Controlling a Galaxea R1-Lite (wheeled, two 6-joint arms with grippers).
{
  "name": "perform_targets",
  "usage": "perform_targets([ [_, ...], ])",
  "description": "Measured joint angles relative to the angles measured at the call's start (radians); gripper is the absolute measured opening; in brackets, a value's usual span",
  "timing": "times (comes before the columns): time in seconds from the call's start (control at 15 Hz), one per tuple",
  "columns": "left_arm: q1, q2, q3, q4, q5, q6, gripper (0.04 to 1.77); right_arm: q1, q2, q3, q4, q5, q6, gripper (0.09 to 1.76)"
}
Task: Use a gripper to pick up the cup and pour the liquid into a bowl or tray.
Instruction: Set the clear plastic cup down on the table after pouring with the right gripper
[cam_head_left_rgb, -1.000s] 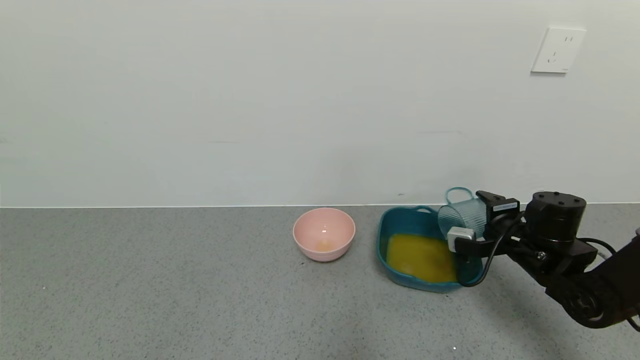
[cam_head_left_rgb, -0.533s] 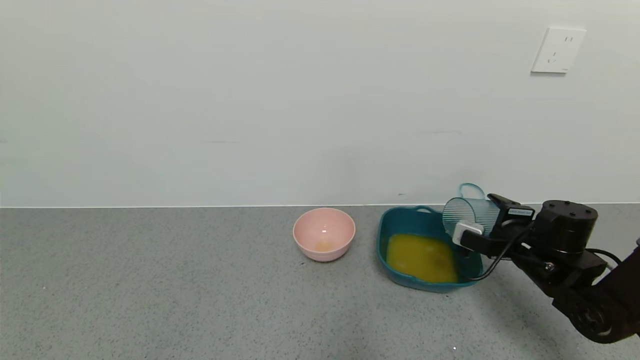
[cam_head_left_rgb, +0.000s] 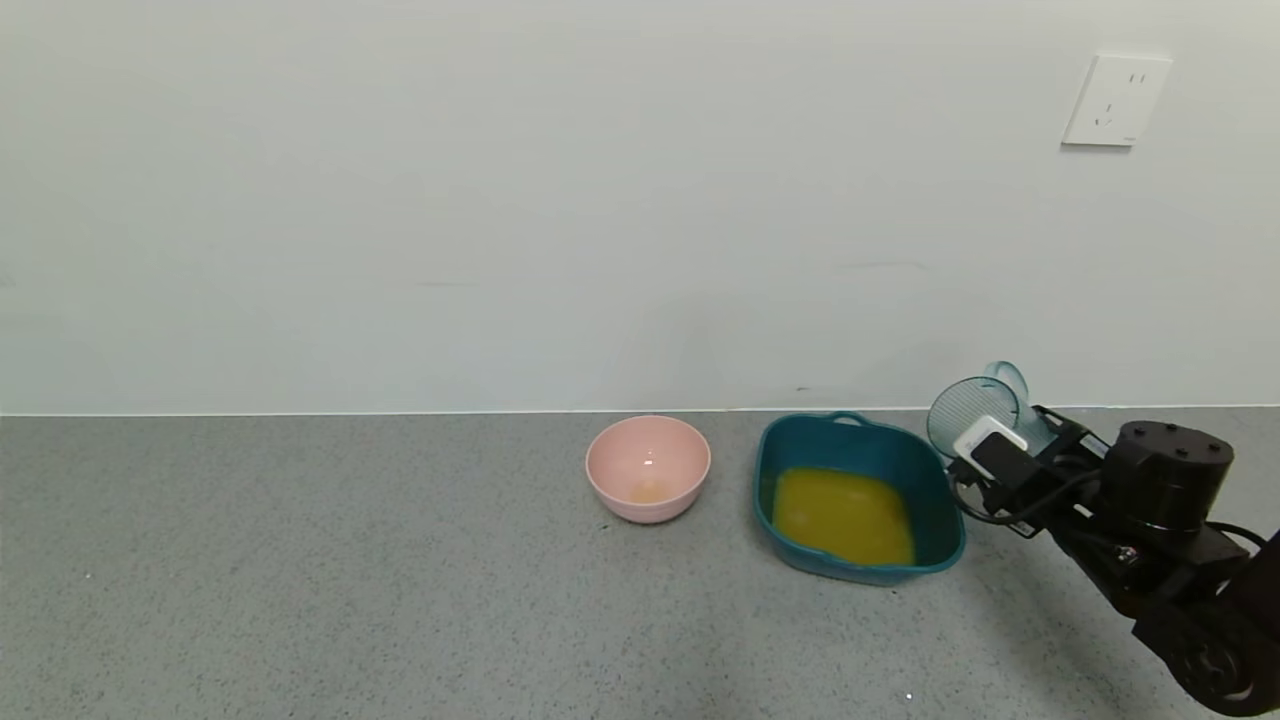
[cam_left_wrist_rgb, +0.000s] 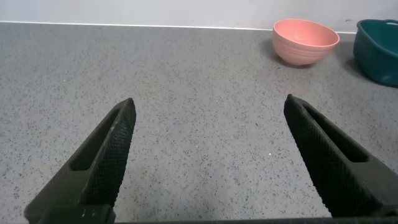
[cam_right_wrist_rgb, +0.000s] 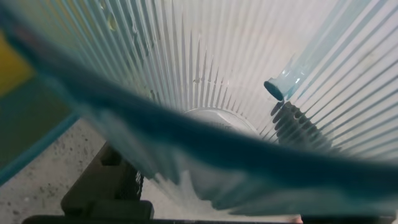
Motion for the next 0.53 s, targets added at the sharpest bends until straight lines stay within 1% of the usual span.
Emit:
perform_targets([
  [0.13, 0.0, 0.0, 0.0, 0.0, 0.0, 0.0, 1.72, -0.001, 0.0, 0.002, -0.004, -0.023, 0.14, 1.33],
  [0.53, 0.0, 0.0, 0.0, 0.0, 0.0, 0.0, 1.72, -0.043, 0.011, -0.01, -0.006, -0.027, 0.571, 1.33],
])
